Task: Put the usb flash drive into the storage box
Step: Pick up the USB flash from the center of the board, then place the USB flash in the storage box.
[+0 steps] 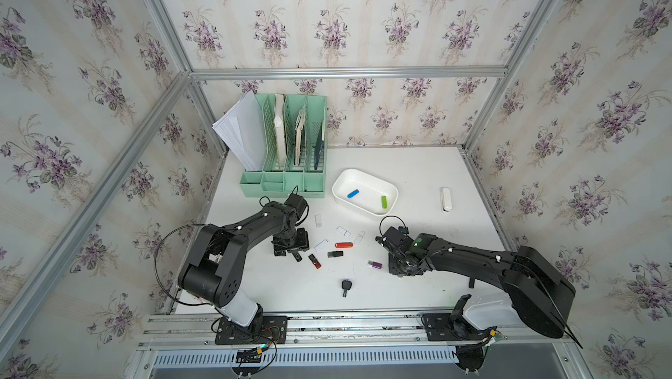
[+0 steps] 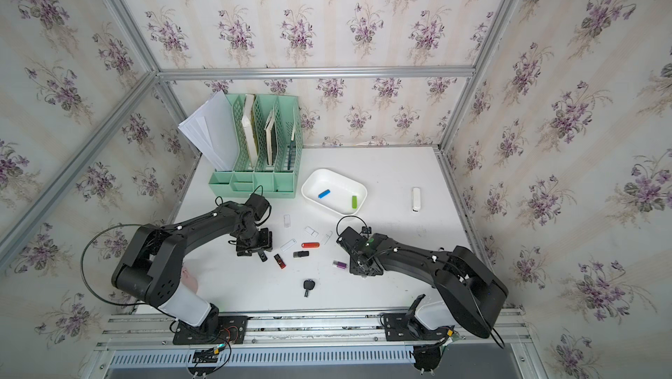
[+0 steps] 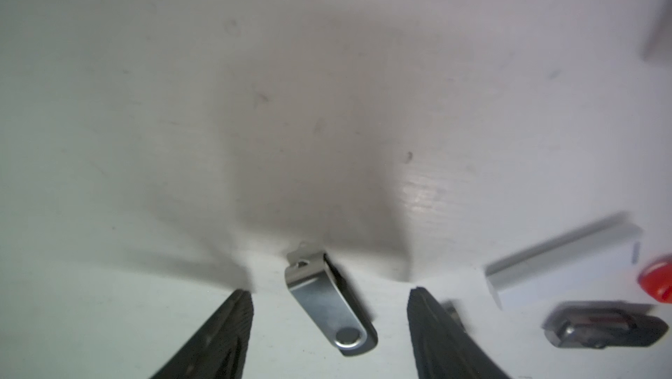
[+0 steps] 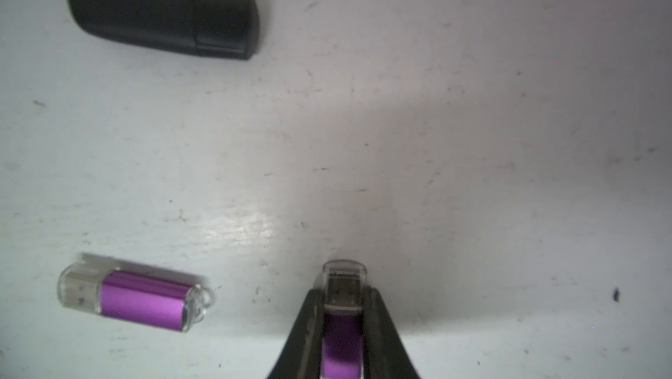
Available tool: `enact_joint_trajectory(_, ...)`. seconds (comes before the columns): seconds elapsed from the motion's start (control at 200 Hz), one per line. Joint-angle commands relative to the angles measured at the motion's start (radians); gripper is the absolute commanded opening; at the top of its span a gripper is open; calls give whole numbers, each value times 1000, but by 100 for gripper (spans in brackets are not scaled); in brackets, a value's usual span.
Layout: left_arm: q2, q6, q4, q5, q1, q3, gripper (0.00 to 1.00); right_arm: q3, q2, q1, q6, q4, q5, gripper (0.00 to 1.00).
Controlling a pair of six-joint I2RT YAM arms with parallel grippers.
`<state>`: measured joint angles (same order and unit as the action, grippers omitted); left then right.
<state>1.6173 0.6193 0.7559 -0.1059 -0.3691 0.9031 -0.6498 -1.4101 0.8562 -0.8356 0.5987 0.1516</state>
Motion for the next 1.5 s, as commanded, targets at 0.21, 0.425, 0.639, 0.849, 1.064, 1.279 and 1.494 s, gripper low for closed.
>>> enact_joint_trajectory(0.21, 45, -13, 19, 32, -31, -4, 61, -10, 5, 0, 3, 50, -11, 16)
enact_joint_trajectory(0.425, 53, -11, -9, 14, -37, -19, 49, -100, 40, -2, 19, 132, 28, 15)
enact_joint_trajectory(0.639, 64, -19, -1, 21, -38, -19, 43, -263, 53, -27, 70, 220, 74, 15)
enact_joint_trajectory(0.849, 59, -23, 6, 41, -39, -24, 36, -467, -11, -149, 221, 230, 92, 14)
enact_joint_trajectory(1.064, 76, -27, 2, 28, -38, -20, 29, -691, -186, -279, 377, 185, 64, 13)
enact_joint_trajectory(1.279, 94, -29, 9, 5, -38, -12, 26, -838, -390, -360, 457, 127, 8, 12)
enact_joint_trajectory(1.494, 106, -40, 38, 12, -38, 17, 26, -959, -571, -372, 495, 83, -46, 12)
